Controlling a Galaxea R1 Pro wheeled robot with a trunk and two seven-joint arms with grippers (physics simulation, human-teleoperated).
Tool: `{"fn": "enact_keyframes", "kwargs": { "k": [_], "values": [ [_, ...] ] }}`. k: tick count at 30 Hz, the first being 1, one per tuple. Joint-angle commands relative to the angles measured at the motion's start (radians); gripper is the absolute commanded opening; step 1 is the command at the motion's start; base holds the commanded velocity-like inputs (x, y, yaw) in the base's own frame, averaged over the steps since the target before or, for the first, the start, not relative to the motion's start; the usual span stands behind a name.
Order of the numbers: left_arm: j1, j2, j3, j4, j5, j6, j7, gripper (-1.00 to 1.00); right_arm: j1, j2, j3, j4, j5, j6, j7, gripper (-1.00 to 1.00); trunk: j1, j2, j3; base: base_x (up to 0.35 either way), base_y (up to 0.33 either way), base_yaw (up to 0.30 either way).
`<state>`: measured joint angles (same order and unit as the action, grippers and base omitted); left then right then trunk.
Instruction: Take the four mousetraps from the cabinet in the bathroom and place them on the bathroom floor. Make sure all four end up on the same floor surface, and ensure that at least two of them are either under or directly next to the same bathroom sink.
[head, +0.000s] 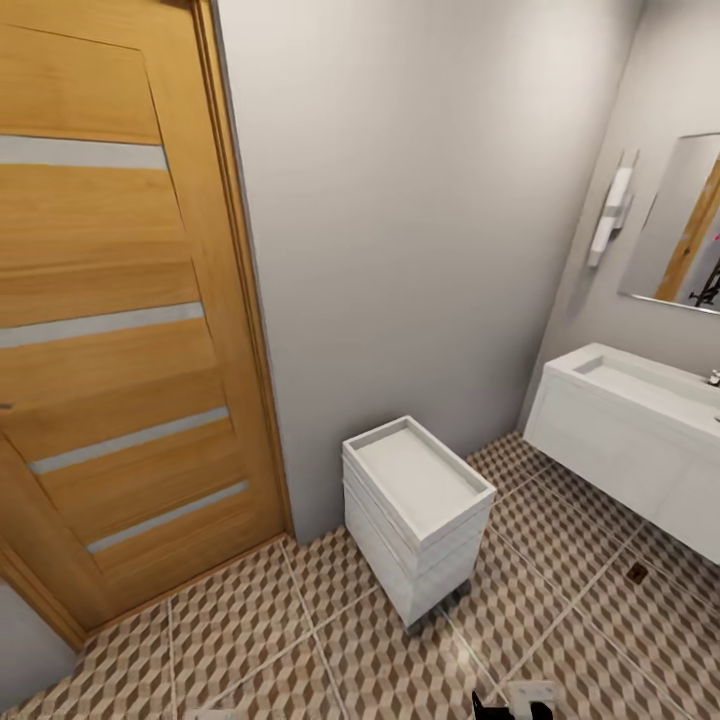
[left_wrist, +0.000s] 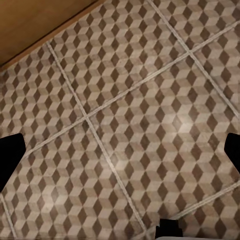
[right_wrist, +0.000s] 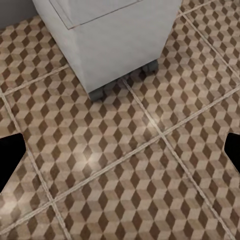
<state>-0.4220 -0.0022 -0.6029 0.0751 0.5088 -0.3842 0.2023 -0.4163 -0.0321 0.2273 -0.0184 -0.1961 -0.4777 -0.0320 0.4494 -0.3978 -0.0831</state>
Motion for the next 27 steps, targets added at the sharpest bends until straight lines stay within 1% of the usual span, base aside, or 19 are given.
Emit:
{"fn": "enact_keyframes", "kwargs": {
  "k": [1,27],
  "values": [
    [-0.001,-0.001,-0.008,0.003,0.004,-0.004,0.002,1.0,-0.001,0.0,0.009,0.0,-0.006,-0.002,-0.003,1.0,0.001,-0.002,-0.002,0.0,0.0,0.255],
    [-0.001,-0.001,-0.008,0.003,0.004,-0.004,0.002,1.0,-0.001,0.0,0.009,0.0,-0.006,-0.002,-0.003,1.0,0.001,-0.002,-0.002,0.0,0.0,0.255]
  ]
}}
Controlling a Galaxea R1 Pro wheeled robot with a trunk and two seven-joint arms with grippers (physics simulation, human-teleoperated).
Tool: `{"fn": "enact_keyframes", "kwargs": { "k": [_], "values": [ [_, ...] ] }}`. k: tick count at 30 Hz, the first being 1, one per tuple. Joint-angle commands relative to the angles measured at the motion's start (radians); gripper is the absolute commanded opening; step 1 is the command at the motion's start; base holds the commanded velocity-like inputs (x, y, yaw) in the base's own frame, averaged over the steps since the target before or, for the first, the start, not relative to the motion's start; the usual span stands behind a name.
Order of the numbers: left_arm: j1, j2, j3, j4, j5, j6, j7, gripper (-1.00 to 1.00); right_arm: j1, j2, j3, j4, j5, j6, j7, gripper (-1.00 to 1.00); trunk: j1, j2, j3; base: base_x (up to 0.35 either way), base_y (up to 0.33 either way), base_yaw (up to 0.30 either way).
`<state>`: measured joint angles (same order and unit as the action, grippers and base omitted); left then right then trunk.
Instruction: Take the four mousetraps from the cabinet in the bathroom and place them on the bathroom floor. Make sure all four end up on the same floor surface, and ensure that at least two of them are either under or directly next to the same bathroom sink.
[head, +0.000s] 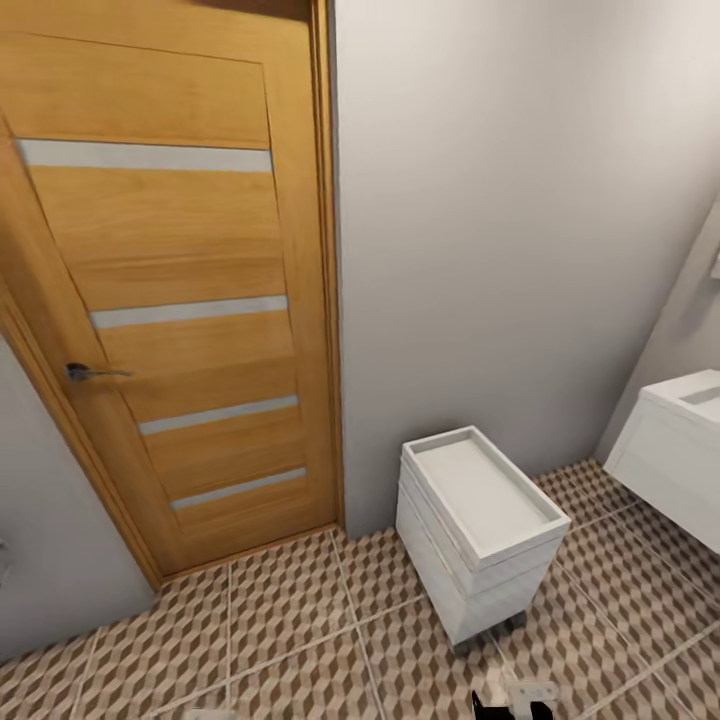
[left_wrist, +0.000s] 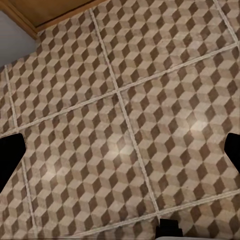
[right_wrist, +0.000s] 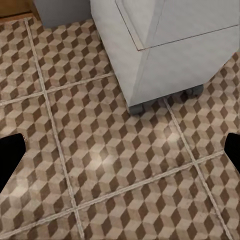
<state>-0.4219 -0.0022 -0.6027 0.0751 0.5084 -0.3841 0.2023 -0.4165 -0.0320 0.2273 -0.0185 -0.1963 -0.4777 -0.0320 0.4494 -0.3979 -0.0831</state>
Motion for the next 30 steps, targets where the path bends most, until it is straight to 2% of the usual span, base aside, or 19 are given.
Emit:
{"fn": "enact_keyframes", "kwargs": {
  "k": [1,30],
  "values": [
    [-0.001,-0.001,-0.008,0.003,0.004,-0.004,0.002,1.0,-0.001,0.0,0.009,0.0,-0.006,-0.002,-0.003,1.0,0.001,-0.002,-0.002,0.0,0.0,0.255],
    [-0.001,-0.001,-0.008,0.003,0.004,-0.004,0.002,1.0,-0.001,0.0,0.009,0.0,-0.006,-0.002,-0.003,1.0,0.001,-0.002,-0.002,0.0,0.0,0.255]
  ]
}}
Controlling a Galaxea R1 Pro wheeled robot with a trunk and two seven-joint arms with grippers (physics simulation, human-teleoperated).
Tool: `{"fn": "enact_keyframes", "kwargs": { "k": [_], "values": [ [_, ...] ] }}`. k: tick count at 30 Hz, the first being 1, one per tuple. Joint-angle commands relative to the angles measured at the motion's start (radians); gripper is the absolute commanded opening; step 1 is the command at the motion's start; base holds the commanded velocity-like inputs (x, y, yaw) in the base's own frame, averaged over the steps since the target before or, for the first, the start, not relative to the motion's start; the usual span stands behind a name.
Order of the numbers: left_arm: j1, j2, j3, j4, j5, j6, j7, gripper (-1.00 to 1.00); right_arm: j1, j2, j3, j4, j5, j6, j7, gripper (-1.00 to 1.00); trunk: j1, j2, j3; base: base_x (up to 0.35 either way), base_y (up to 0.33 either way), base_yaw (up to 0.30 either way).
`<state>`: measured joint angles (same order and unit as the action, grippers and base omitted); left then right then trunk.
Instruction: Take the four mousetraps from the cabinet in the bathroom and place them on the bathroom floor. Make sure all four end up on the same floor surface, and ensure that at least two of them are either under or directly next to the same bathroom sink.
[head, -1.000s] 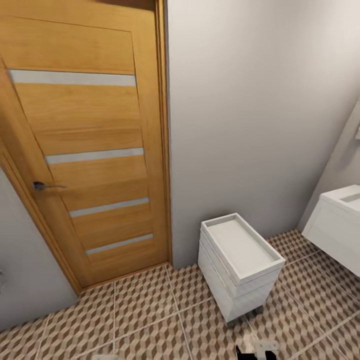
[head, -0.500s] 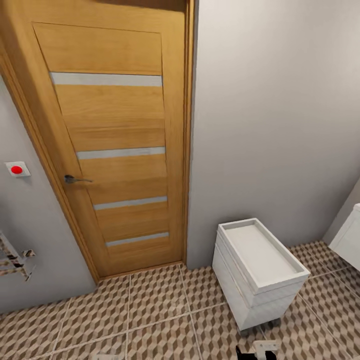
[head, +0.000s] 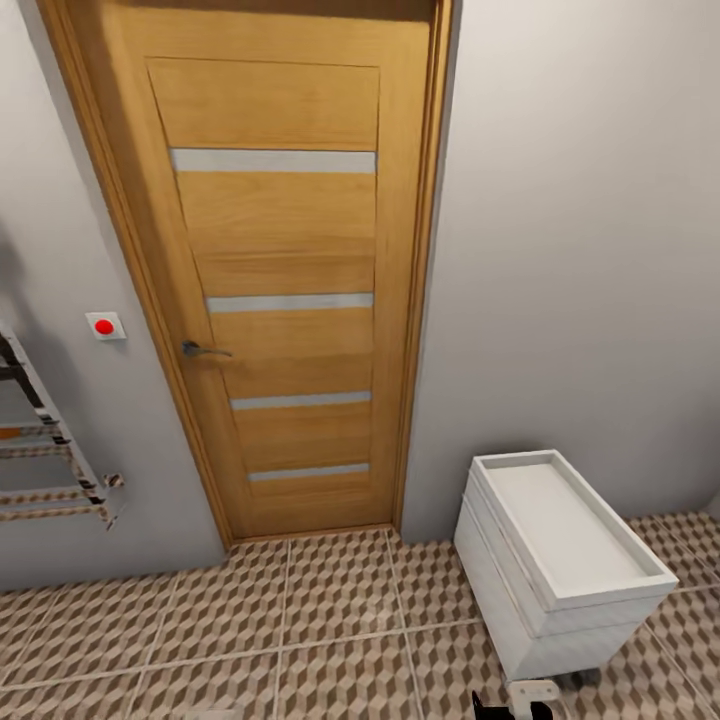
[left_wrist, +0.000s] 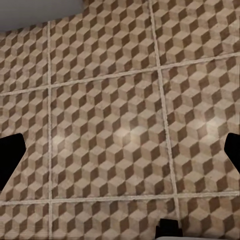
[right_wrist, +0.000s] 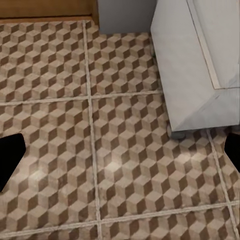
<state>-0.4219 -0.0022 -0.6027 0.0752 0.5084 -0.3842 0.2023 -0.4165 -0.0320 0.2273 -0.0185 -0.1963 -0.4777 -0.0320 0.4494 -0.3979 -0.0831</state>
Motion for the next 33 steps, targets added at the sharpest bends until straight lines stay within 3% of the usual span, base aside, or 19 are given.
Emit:
{"fn": "enact_keyframes", "kwargs": {
  "k": [1,33],
  "values": [
    [-0.002,-0.001,-0.008,0.003,0.004,-0.004,0.002,1.0,0.0,0.0,0.009,0.0,-0.006,-0.002,-0.003,1.0,0.001,-0.002,-0.002,0.0,0.0,0.255],
    [-0.002,-0.001,-0.008,0.003,0.004,-0.004,0.001,1.0,0.0,0.0,0.009,0.0,-0.006,-0.002,-0.003,1.0,0.001,-0.002,-0.002,0.0,0.0,0.255]
  ]
}}
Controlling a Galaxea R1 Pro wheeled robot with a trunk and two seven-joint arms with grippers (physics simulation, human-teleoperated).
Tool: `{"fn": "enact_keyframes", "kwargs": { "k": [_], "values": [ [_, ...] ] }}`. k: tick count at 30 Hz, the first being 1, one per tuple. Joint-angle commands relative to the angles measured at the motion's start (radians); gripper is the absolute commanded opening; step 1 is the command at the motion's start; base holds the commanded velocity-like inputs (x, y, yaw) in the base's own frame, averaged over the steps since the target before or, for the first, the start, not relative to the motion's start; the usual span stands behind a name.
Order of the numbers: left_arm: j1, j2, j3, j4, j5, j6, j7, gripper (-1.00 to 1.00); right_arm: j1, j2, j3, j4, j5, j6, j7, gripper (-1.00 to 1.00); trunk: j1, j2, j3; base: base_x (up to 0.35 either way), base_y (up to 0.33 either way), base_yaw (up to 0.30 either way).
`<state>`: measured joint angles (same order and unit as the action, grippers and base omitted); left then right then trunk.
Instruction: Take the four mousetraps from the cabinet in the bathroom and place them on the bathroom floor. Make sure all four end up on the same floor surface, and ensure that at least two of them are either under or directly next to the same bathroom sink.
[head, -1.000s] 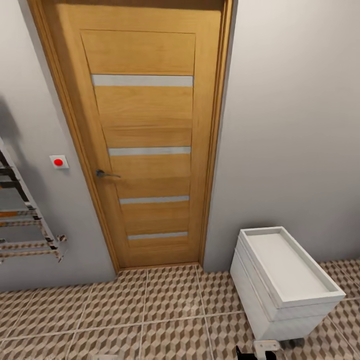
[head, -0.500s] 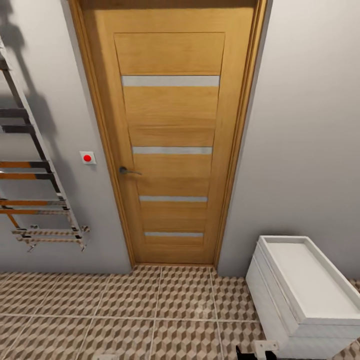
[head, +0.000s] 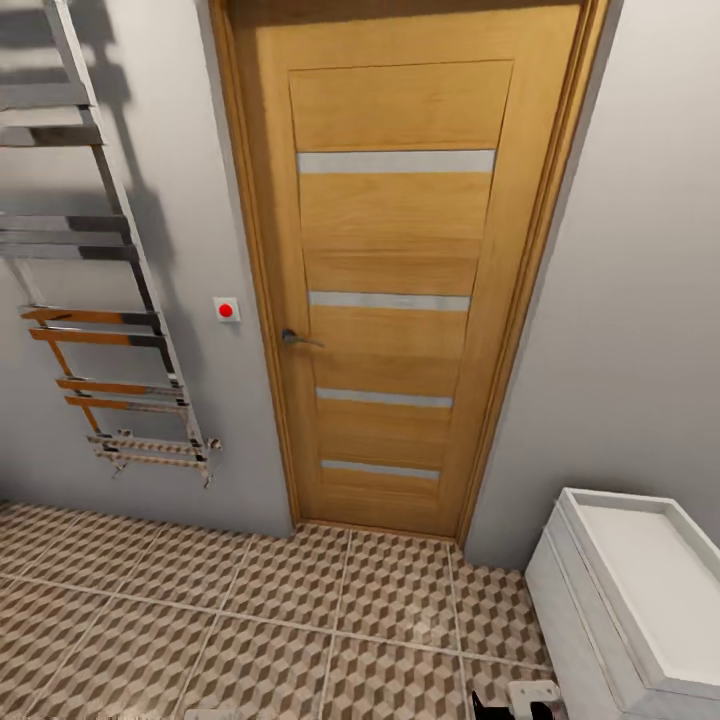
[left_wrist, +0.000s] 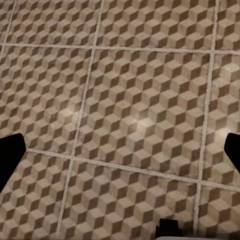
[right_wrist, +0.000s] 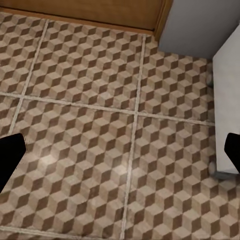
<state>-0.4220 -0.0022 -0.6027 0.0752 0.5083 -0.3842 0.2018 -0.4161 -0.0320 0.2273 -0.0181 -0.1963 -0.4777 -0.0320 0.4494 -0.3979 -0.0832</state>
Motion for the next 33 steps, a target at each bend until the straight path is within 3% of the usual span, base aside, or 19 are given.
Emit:
{"fn": "enact_keyframes", "kwargs": {
  "k": [1,33],
  "values": [
    [-0.001,-0.001,-0.008,0.003,0.004,-0.004,0.002,1.0,-0.001,0.0,0.009,0.0,-0.006,-0.002,-0.003,1.0,0.001,-0.002,-0.002,0.0,0.0,0.255],
    [-0.002,-0.001,-0.008,0.003,0.004,-0.003,0.001,1.0,-0.001,0.0,0.009,0.0,-0.006,-0.002,-0.003,1.0,0.001,-0.002,-0.002,0.0,0.0,0.279]
  ]
}}
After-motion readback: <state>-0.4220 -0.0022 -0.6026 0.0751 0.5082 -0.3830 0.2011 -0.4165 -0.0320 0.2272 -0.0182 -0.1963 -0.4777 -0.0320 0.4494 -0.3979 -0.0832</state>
